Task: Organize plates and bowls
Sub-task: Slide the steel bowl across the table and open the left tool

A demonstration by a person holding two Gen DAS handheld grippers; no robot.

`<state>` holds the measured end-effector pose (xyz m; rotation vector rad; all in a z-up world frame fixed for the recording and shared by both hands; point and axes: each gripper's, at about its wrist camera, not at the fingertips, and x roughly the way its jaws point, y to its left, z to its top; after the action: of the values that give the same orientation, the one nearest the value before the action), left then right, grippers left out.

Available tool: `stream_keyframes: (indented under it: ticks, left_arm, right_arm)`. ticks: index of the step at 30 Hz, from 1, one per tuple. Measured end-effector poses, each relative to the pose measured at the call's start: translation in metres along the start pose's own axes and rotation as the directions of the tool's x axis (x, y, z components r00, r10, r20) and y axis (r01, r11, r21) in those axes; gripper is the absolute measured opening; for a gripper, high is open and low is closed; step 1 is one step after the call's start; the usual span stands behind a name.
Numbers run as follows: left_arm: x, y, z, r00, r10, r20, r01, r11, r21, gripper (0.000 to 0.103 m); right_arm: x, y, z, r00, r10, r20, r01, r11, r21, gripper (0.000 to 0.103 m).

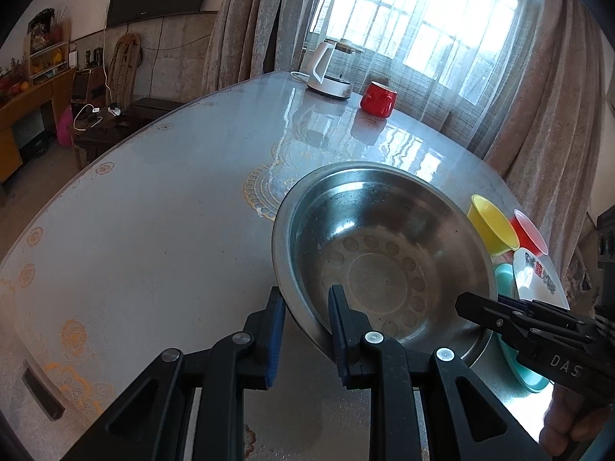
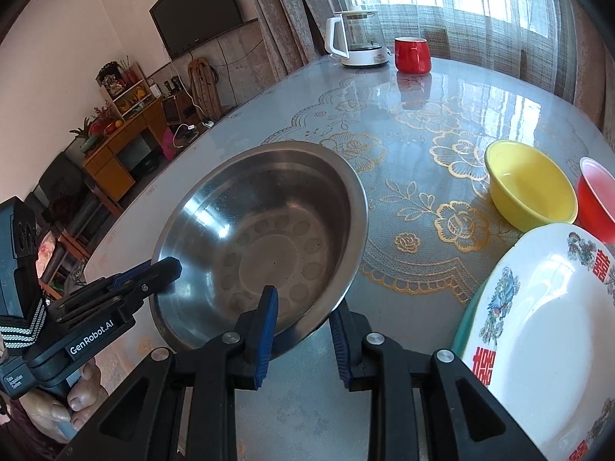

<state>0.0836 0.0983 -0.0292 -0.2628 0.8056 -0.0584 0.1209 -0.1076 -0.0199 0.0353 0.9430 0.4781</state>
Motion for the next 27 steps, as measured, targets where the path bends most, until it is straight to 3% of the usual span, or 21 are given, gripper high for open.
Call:
stream_keyframes:
  ticks: [27]
  left_arm:
    - [-0.005,-0.012,-0.004,0.997,0.058,0.051,-0.061,0.996,0.063,0.028]
  right_arm:
    - [-0.006,-0.004,-0.011,1.0,-0.021,0.023,0.021,0.999,0.025,0.032]
